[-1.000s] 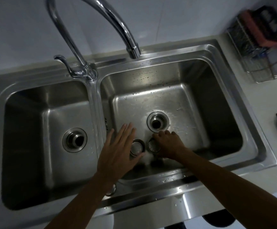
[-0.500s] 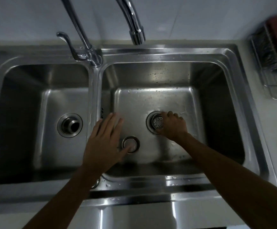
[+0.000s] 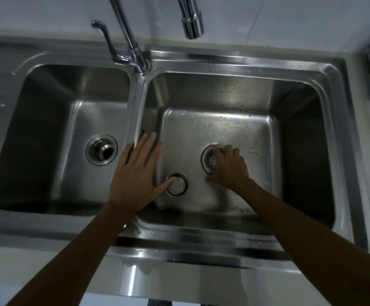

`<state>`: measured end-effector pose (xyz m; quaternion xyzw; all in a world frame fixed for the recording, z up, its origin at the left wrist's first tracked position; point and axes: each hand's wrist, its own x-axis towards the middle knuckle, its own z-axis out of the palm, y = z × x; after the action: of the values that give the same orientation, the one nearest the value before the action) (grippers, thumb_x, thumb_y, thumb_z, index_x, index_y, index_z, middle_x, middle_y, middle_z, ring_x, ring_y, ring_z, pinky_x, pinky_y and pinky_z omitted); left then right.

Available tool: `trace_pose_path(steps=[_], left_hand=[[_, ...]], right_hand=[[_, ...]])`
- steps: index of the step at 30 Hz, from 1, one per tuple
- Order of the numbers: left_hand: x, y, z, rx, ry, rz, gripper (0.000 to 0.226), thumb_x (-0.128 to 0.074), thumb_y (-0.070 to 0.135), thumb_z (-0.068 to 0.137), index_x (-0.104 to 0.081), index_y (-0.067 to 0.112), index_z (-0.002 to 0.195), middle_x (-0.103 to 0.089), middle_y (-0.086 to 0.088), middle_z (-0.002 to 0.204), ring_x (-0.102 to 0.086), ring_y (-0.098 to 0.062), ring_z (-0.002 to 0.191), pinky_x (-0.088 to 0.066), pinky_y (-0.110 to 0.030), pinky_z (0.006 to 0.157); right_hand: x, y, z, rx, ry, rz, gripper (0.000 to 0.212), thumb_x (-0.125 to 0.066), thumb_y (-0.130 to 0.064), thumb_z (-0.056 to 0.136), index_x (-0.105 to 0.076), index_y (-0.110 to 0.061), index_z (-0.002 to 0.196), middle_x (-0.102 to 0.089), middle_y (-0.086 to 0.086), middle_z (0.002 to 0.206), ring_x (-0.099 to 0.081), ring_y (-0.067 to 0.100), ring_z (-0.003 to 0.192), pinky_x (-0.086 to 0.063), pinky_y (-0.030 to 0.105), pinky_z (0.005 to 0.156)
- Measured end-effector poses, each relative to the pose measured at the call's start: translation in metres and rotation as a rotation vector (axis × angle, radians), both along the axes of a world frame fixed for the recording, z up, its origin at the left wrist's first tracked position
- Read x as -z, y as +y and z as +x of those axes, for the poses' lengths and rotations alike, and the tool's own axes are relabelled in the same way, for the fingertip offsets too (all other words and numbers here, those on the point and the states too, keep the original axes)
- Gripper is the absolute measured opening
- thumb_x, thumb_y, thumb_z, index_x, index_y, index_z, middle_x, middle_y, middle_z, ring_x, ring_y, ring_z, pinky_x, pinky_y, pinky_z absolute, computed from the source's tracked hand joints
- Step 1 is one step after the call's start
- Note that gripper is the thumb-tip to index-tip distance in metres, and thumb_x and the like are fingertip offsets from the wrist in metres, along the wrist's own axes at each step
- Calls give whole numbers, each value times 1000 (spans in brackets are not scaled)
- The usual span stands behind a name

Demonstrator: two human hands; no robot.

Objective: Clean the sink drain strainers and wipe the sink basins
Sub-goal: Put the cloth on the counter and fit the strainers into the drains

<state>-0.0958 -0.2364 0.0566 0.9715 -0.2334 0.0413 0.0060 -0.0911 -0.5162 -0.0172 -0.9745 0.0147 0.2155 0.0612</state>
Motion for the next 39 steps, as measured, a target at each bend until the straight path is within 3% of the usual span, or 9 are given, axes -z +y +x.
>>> trace_pose_path(steps=[4,10,14,21,25,29,34,39], left_hand=[[-2,-1,-1,-16,13,-1,92,-43,77,95,-33,13,160,-23,-12,172,-20,-27,160,-17,-51,130],[-1,0,0,-6,22,19,94,-34,81,94,-34,13,159,-25,-11,171,-21,-26,160,-16,-52,129],[-1,0,1,-1,31,7,96,-31,83,94,-34,13,160,-25,-10,171,-21,-24,160,-12,-50,130],[-24,12,2,4,124,-216,96,-48,81,90,-36,16,160,-23,-7,172,-20,-22,159,-6,-41,128],[-42,66,18,-78,133,-241,97,-42,84,89,-31,20,161,-21,-4,173,-17,-21,160,-14,-52,128],[-46,146,37,-96,86,-209,96,-52,81,87,-41,15,157,-32,-8,169,-33,-29,155,-32,-59,120],[-29,230,66,-112,138,-54,102,-47,86,86,-38,14,157,-34,-11,168,-33,-29,155,-31,-58,120],[4,263,83,-80,162,23,104,-44,88,84,-38,11,155,-36,-15,165,-35,-31,153,-31,-60,118]], right_hand=[[-10,27,-14,-406,-35,110,120,-77,-74,62,-24,-23,157,-40,12,151,-40,34,135,-36,49,112],[0,64,-22,-500,-57,144,101,-74,-70,66,-38,-24,148,-50,7,134,-49,30,118,-44,46,97],[3,69,-18,-455,-68,147,83,-69,-68,71,-46,-28,141,-55,5,125,-54,28,111,-45,42,93],[-62,65,-7,-204,-211,196,83,-65,-71,73,-53,-22,138,-61,7,121,-59,30,108,-51,42,88],[-117,87,13,-55,-397,261,86,-84,-61,64,-53,-23,135,-62,7,121,-60,29,106,-53,41,86],[-157,154,36,31,-500,393,86,-80,-66,62,-54,-25,133,-61,2,123,-58,23,112,-53,38,88],[-154,261,78,-70,-416,415,84,-78,-65,65,-51,-27,134,-57,1,123,-56,19,111,-49,30,86],[-95,338,111,-101,-269,321,84,-84,-53,68,-49,-20,137,-54,6,131,-55,27,118,-52,45,94]])
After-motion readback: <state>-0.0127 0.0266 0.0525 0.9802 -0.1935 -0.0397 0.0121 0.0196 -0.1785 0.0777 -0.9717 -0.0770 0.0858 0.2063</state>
